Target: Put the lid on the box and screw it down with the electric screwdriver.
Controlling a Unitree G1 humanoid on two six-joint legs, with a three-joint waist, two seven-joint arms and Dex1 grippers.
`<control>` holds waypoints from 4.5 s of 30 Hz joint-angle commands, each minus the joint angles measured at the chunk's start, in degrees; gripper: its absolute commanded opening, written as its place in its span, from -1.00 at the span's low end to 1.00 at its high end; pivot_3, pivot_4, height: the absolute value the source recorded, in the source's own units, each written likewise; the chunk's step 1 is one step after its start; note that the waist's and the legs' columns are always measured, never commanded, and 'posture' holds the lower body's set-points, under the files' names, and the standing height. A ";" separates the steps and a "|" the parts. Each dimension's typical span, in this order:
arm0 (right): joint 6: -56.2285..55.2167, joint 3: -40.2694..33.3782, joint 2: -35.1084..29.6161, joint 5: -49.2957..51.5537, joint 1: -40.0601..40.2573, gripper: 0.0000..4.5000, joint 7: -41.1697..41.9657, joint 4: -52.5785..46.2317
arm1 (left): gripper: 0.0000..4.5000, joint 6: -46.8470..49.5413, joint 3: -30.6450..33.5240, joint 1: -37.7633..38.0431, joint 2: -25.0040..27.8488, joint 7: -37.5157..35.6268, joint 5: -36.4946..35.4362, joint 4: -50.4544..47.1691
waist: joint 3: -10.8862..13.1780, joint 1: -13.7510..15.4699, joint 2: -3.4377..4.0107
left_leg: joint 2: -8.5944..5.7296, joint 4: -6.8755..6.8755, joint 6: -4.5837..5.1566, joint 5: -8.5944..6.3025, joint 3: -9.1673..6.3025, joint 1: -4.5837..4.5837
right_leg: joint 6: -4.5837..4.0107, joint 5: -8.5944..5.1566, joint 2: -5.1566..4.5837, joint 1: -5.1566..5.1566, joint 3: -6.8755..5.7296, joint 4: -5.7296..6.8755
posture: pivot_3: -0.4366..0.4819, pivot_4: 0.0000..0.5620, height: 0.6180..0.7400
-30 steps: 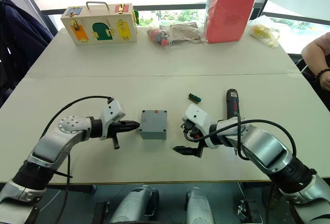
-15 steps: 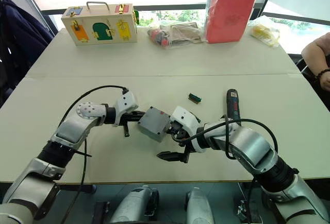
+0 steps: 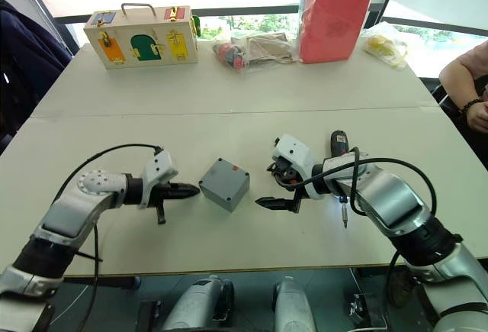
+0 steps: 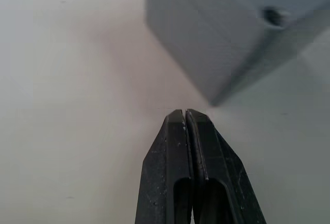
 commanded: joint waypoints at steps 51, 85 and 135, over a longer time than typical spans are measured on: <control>3.70 0.84 5.57 -3.11 2.73 0.99 0.39 -7.62 | -1.00 0.12 -2.47 -5.11 -5.22 3.19 -0.29 -0.81 | -0.02 1.02 -0.04 | -0.05 0.01 -0.23 0.13 -0.10 0.00 | -0.03 0.02 0.04 -0.01 -0.09 0.06 | -0.05 -0.47 1.00; -15.99 -16.77 11.39 -5.51 -11.38 0.99 -0.14 33.65 | -1.00 14.74 10.19 -17.34 -0.99 2.60 -16.94 -3.04 | 0.00 0.44 -0.04 | -0.06 -0.01 -0.44 0.27 0.02 0.07 | -0.01 0.02 0.07 0.05 -0.05 0.05 | -0.05 -0.47 1.00; -27.90 -18.84 17.00 -12.03 -16.21 -0.99 2.10 48.30 | -1.00 14.95 8.46 -12.74 1.52 4.63 -17.87 -6.59 | 0.01 -0.43 -0.02 | -0.03 -0.06 -0.55 0.32 0.02 0.08 | -0.01 0.01 0.11 0.00 0.02 0.06 | -0.05 -0.47 1.00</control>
